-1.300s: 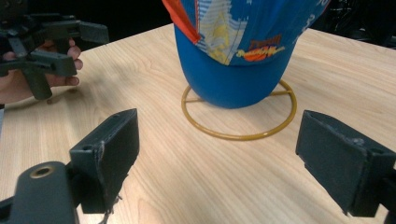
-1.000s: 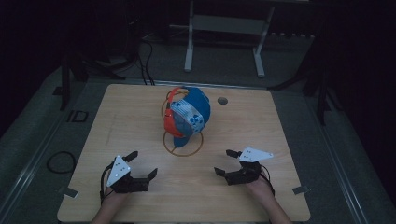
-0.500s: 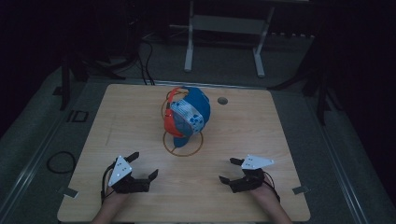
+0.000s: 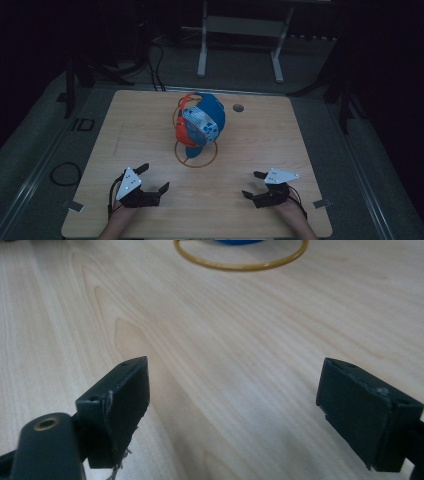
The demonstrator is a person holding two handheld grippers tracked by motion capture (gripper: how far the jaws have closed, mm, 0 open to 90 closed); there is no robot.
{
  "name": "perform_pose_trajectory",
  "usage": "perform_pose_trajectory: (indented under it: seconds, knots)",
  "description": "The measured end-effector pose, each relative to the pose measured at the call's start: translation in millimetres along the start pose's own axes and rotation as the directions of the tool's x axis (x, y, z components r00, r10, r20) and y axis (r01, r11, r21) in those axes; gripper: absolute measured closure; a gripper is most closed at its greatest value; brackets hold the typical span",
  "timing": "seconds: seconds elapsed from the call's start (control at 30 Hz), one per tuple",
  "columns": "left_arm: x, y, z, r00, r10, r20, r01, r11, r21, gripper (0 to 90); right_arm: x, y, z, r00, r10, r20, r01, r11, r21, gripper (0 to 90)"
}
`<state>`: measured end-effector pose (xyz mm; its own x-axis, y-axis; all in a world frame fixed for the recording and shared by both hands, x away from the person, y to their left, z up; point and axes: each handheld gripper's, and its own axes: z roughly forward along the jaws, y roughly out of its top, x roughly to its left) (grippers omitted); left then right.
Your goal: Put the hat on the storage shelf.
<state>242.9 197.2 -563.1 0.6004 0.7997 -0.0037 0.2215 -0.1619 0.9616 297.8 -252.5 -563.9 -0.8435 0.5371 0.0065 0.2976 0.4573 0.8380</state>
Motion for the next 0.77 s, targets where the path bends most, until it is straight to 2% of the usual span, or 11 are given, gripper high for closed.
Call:
perform_pose_trajectory:
  seconds: [0.07, 0.17, 0.23, 0.27, 0.4, 0.77]
  knots:
    - [0.4, -0.4, 0.4, 1.0, -0.002, -0.003, 0.002, 1.0, 0.003, 2.8, -3.0, -1.3, -1.2, 0.9994, -0.004, 0.034, 0.004, 1.0, -0.006, 13.7]
    - [0.5, -0.7, 0.5, 1.0, -0.002, -0.002, 0.002, 1.0, 0.003, 2.8, -8.0, -2.9, -3.5, 0.9981, 0.029, 0.054, -0.028, 0.999, -0.024, 13.7]
    - [0.5, -1.0, 0.5, 1.0, 0.0, -0.001, 0.0, 1.0, 0.005, 2.8, -10.1, -4.5, -3.9, 0.9962, 0.025, 0.084, -0.024, 0.999, -0.022, 13.8]
    - [0.6, -1.1, 0.7, 1.0, 0.002, -0.001, -0.002, 1.0, 0.007, 2.8, -11.5, -5.0, -4.0, 0.9956, 0.036, 0.086, -0.034, 0.999, -0.016, 13.8]
    - [0.3, -1.5, 1.0, 1.0, 0.0, 0.0, 0.0, 1.0, 0.008, 2.8, -14.7, -5.6, -6.6, 0.9933, 0.063, 0.096, -0.059, 0.997, -0.052, 13.8]
    - [1.3, -1.3, -0.2, 1.0, -0.007, -0.001, 0.007, 1.0, 0.004, 2.8, -16.1, -5.9, -6.4, 0.9925, 0.07, 0.1, -0.065, 0.997, -0.049, 13.8]
